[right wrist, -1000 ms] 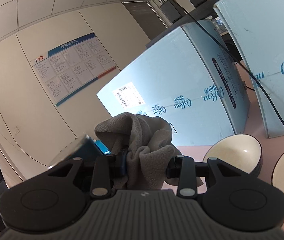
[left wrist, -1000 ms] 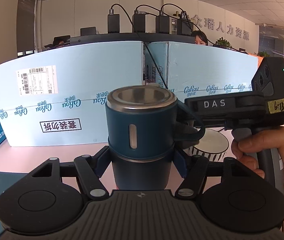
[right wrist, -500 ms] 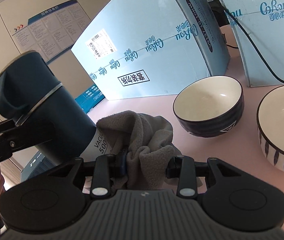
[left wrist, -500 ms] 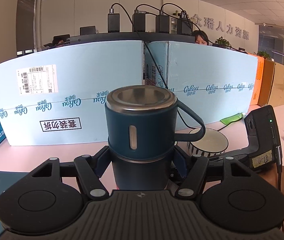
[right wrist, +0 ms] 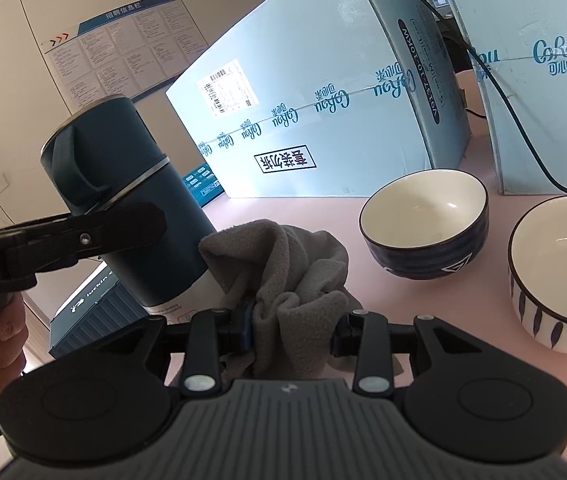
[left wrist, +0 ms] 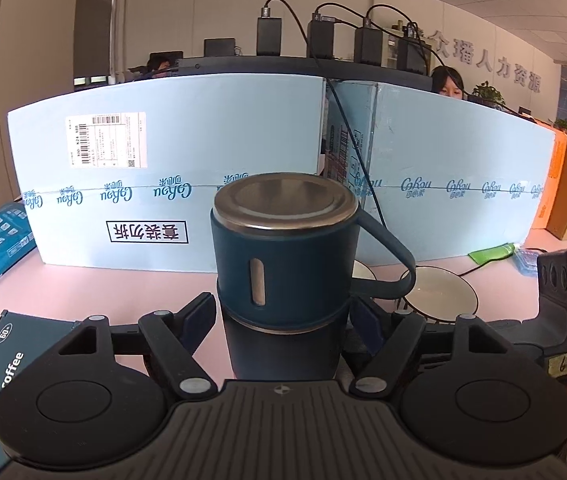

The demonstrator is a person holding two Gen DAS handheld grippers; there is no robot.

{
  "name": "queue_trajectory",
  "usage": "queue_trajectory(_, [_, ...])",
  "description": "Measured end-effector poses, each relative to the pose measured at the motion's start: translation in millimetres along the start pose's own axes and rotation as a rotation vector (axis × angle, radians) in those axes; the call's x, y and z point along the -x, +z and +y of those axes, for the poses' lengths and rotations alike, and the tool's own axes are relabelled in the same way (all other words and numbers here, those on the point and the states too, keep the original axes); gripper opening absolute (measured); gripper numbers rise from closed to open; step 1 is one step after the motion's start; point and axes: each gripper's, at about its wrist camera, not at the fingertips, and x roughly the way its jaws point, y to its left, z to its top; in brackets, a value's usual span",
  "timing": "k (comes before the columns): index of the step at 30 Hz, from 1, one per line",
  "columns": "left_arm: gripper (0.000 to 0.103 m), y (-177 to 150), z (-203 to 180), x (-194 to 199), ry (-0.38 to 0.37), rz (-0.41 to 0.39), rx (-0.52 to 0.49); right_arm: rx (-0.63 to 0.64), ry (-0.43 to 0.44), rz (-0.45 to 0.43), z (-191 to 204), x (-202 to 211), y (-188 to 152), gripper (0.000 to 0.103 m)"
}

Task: Clean container
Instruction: 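Wipe the thermos handle area with the cloth while the left gripper tilts it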

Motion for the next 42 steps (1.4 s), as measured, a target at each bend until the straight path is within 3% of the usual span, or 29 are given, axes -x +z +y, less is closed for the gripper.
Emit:
queue_trajectory(10, [0.077,2.2,-27.2,-26.0,0.318,0.089,0.216,-0.032,0.013,-0.019,-3.6,-1.3,-3.6,0.038])
queue_trajectory(15, [0.077,0.9,-34.6,-28.7,0.351,0.06,0.183,-0.052,0.014,-0.029,-8.2,-1.1,-5.7,0.038])
queue_trajectory(17, [0.072,0.8,-36.6,-27.2,0.348,0.044,0.14,-0.054,0.017,-0.033,-9.8,-0.1,-5.9,0.038])
queue_trajectory(19, [0.062,1.2,-36.4,-28.1,0.323,0.044,0.117,-0.053,0.018,-0.035,-10.8,0.2,-5.8,0.039])
queue_trajectory(23, [0.062,0.1,-27.7,-23.4,0.24,0.04,0.059,-0.043,0.022,-0.045,-11.0,2.7,-3.9,0.039])
queue_trajectory(30, [0.062,-5.4,5.4,-13.6,-0.071,0.029,-0.134,-0.023,0.032,-0.046,-10.1,5.2,0.1,0.039])
queue_trajectory(32, [0.062,-7.4,10.0,-11.1,-0.126,0.026,-0.169,-0.02,0.038,-0.054,-8.9,7.0,2.8,0.039])
queue_trajectory(42, [0.062,-7.7,4.4,-13.4,-0.16,0.027,-0.211,0.034,0.095,-0.167,6.8,29.0,42.3,0.039])
